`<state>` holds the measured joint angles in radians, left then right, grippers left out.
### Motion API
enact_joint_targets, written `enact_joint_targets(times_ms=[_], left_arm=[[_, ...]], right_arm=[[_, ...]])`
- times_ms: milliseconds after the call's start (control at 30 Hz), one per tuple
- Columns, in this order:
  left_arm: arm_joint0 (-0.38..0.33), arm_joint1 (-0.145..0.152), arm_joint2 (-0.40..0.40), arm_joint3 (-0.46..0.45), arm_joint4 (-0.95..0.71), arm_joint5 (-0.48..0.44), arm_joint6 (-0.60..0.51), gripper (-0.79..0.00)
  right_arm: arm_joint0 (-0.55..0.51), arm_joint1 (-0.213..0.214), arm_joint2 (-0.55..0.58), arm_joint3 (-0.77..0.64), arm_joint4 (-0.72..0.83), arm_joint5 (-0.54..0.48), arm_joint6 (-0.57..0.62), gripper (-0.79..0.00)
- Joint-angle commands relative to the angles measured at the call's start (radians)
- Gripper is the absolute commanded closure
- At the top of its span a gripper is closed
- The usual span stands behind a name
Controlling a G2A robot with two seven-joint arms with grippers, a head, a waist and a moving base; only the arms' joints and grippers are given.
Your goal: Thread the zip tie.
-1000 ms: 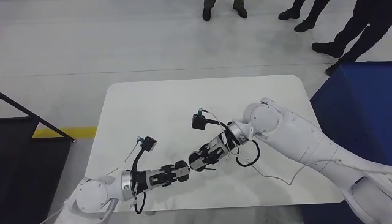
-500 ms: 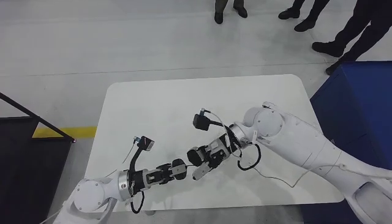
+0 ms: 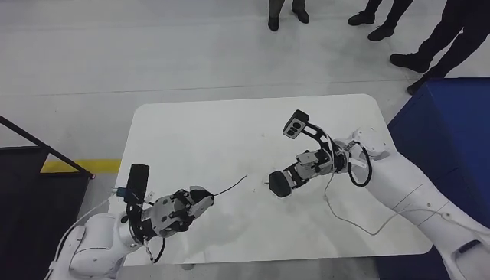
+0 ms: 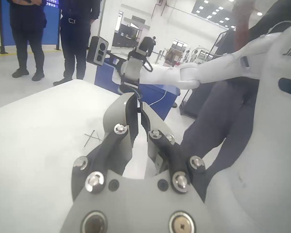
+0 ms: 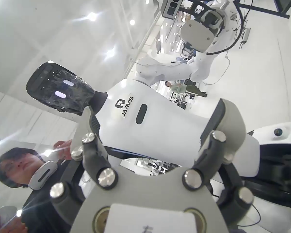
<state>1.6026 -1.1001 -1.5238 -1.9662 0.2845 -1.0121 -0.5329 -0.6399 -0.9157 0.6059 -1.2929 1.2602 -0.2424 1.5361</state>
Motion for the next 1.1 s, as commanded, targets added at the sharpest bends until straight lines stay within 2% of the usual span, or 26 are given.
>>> enact_joint_targets(times_ms=[0,133,233,300,400,500,600,700,800,967,1033,1067], left_arm=[[0.000,0.000,0.000,0.000,-0.056,0.000,-0.025,0.000],[0.000,0.000,0.000,0.000,-0.056,0.000,-0.025,0.000],[-0.006,0.000,-0.009,-0.010,-0.035,0.004,-0.022,0.000],[-0.014,-0.005,-0.067,-0.072,0.149,0.012,0.023,0.000],[0.014,-0.031,-0.119,-0.196,0.535,0.042,0.254,0.000],[0.062,-0.050,-0.074,-0.258,1.004,0.131,0.524,0.000],[0.107,-0.051,0.029,-0.225,1.389,0.253,0.796,0.000],[0.137,-0.044,0.103,-0.166,1.673,0.391,0.977,0.000],[0.148,-0.038,0.138,-0.124,1.755,0.447,1.074,0.000],[0.154,-0.031,0.138,-0.125,1.763,0.458,1.102,0.000],[0.156,-0.029,0.135,-0.125,1.738,0.450,1.108,0.000],[0.156,-0.028,0.132,-0.126,1.722,0.443,1.109,0.000]], right_arm=[[0.000,0.000,0.000,0.000,0.000,-0.001,0.000,-0.785],[-0.006,0.000,-0.002,-0.001,0.001,0.007,-0.008,-0.785],[-0.036,-0.007,-0.011,-0.020,0.056,0.168,-0.054,-0.785],[-0.034,-0.012,-0.011,-0.022,0.067,0.247,-0.052,-0.785],[-0.035,-0.021,-0.022,-0.027,0.061,0.350,-0.043,-0.785],[-0.032,-0.031,-0.022,-0.029,0.047,0.395,-0.038,-0.785],[-0.030,-0.040,-0.019,-0.031,-0.003,0.374,-0.071,-0.785],[-0.037,-0.053,-0.020,-0.042,-0.016,0.362,-0.097,-0.785],[-0.036,-0.065,-0.016,-0.033,-0.038,0.346,-0.127,-0.785],[-0.034,-0.080,-0.015,-0.013,-0.084,0.357,-0.141,-0.776],[-0.033,-0.084,-0.019,-0.011,-0.126,0.358,-0.142,-0.499],[-0.031,-0.085,-0.020,-0.008,-0.154,0.355,-0.149,-0.496]])
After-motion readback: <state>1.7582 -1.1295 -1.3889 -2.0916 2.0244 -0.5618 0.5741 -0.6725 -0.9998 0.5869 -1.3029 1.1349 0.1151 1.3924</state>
